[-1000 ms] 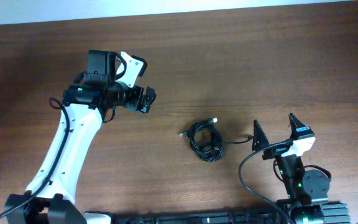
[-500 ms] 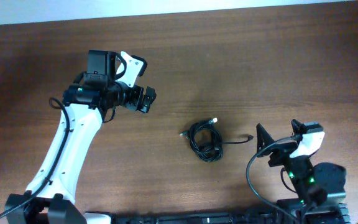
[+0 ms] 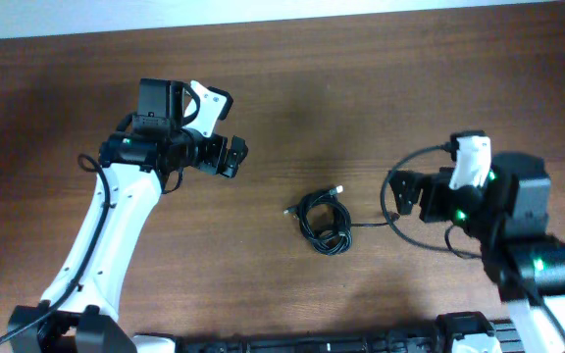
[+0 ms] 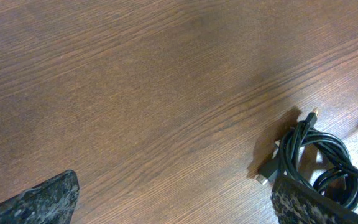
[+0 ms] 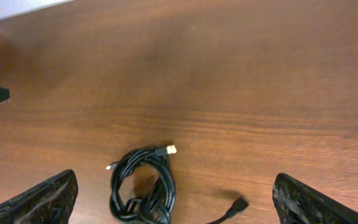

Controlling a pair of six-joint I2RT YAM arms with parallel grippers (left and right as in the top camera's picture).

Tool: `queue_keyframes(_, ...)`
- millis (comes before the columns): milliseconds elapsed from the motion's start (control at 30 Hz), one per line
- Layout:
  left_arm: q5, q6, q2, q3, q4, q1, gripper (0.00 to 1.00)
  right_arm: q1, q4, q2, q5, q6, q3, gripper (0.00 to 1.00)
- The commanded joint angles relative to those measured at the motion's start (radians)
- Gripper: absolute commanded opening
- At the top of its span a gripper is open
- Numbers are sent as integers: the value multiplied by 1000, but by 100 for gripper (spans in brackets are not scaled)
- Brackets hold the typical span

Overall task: Untangle cables
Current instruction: 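Move the right gripper forward and lower it toward the cable bundle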

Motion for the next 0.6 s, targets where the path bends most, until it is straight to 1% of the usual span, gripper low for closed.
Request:
queue_keyframes(0, 18, -17, 5, 19, 3, -10, 99, -6, -6, 101, -66, 7, 39, 99)
queue_keyframes(100, 18, -17, 5, 19, 2, -10, 99, -6, 3, 163, -156, 7, 39, 99)
queue_keyframes(333, 18, -17, 5, 19, 3, -10, 99, -6, 131, 303, -547, 8, 39, 99)
queue_keyframes(500, 18, -17, 5, 19, 3, -10, 99, -6, 137, 381, -718, 8, 39, 99)
queue_keyframes(567, 18, -17, 5, 19, 5, -10, 99, -6, 137, 394, -754, 8, 39, 99)
